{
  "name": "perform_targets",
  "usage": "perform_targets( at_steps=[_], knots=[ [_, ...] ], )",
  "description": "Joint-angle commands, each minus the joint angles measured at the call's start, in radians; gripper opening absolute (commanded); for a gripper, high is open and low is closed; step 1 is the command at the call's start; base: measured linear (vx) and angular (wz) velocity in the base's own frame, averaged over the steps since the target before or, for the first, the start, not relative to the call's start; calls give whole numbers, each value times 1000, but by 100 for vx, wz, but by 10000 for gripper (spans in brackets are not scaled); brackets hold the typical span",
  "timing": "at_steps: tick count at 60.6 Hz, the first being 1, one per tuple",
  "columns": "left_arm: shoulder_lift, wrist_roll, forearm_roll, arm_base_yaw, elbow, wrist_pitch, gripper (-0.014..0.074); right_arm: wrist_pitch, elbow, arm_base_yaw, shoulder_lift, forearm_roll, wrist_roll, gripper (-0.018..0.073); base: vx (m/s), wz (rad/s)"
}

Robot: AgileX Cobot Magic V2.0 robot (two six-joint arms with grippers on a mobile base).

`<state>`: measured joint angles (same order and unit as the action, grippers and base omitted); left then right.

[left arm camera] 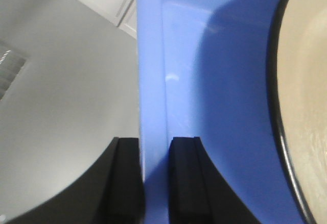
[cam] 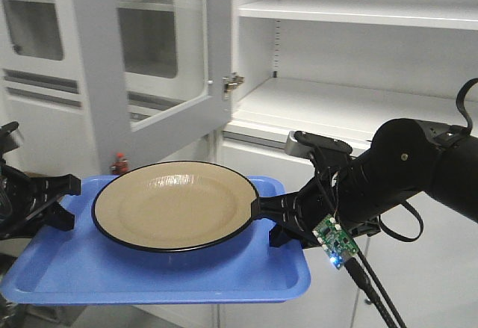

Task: Place disk in tray to left cabinet
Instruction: 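Hold the tray level with both grippers while the base drives away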

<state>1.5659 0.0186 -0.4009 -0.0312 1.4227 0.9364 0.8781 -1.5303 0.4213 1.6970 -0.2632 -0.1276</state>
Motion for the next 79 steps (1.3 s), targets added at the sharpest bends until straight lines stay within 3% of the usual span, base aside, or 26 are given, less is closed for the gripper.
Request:
perform_targets(
  at_steps=[1,79],
  knots=[
    [-48,-11,-126,-22,43,-54,-1,-81,-41,20,-56,-86,32,-6,7,-35],
    [-48,-11,-126,-22,43,-54,-1,-81,-41,20,-56,-86,32,-6,8,-21]
  ],
)
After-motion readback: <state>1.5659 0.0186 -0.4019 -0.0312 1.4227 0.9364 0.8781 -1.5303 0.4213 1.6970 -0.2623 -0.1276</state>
